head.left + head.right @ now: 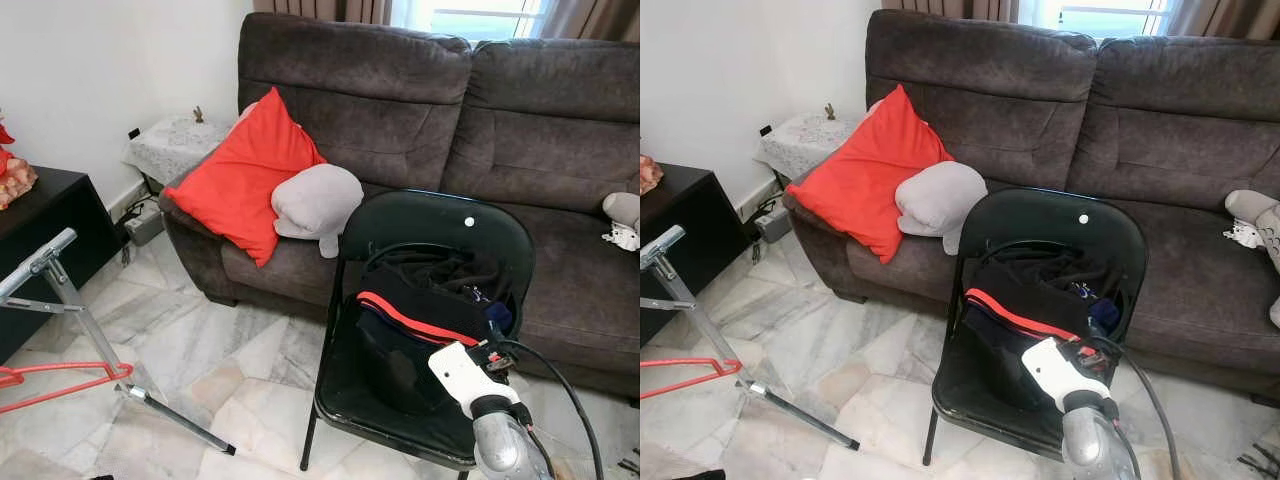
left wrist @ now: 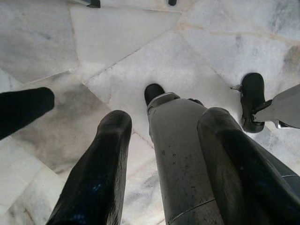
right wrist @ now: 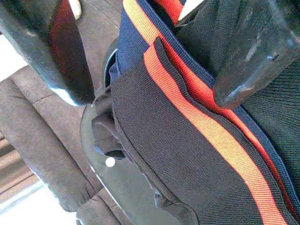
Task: Hang hanger
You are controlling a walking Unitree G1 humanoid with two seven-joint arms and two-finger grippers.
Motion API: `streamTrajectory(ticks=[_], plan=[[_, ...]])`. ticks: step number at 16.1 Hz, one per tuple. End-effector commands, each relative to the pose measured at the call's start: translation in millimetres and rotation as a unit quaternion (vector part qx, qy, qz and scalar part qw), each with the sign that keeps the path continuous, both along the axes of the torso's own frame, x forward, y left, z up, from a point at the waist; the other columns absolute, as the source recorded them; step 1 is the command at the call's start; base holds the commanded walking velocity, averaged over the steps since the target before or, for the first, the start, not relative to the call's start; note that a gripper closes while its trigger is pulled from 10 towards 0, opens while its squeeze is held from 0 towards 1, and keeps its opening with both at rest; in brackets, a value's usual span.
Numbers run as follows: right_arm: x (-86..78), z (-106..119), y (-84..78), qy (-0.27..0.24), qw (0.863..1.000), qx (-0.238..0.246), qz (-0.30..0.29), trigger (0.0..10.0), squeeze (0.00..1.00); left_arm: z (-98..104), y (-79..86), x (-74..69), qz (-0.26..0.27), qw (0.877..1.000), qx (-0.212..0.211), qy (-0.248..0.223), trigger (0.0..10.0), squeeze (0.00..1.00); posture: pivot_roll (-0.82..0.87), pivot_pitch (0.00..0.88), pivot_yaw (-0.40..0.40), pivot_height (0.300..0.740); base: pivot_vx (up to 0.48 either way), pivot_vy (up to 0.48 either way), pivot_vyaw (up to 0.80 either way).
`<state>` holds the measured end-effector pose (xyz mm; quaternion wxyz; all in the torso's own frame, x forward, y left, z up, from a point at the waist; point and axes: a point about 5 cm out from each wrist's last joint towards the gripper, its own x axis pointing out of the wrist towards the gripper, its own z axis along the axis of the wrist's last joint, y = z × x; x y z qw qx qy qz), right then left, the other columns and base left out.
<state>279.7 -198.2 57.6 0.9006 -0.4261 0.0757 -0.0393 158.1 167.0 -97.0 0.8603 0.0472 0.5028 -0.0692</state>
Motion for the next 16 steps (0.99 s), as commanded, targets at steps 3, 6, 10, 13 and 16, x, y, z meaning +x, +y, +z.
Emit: streamTrajectory(ticks=[3, 6, 10, 13, 16], plan=[[-4.8, 1.1, -0.6, -0.004, 1.000, 0.002, -0.009, 10.0, 0.00, -6.3, -2.2, -14.8, -0.006, 0.999, -0.002, 0.034, 10.0, 0.00, -0.02, 0.034, 0.031, 0.740, 0.000, 0.000, 0.00], [-8.3, 0.7, -0.8, -0.006, 1.000, 0.004, -0.015, 10.0, 0.00, -6.5, -2.4, -15.3, -0.007, 0.999, -0.002, 0.034, 10.0, 0.00, -0.02, 0.028, 0.033, 0.740, 0.000, 0.000, 0.00], [-8.0, 12.7, 9.3, -0.060, 0.986, 0.157, -0.012, 10.0, 0.00, -5.7, -1.8, -13.3, -0.017, 0.999, 0.004, 0.032, 10.0, 0.00, -0.04, 0.017, 0.058, 0.740, 0.000, 0.000, 0.00], [-20.9, 39.9, 12.1, -0.170, 0.968, 0.182, -0.028, 10.0, 0.00, -5.0, 0.4, -11.7, -0.019, 0.999, 0.010, 0.027, 10.0, 0.00, -0.03, 0.007, 0.060, 0.740, 0.000, 0.000, 0.00], [-69.4, 15.1, -12.6, -0.140, 0.954, 0.214, -0.155, 10.0, 0.00, -4.8, 1.3, -11.4, -0.021, 0.999, 0.013, 0.028, 10.0, 0.00, -0.04, 0.007, 0.064, 0.740, 0.000, 0.000, 0.00]])
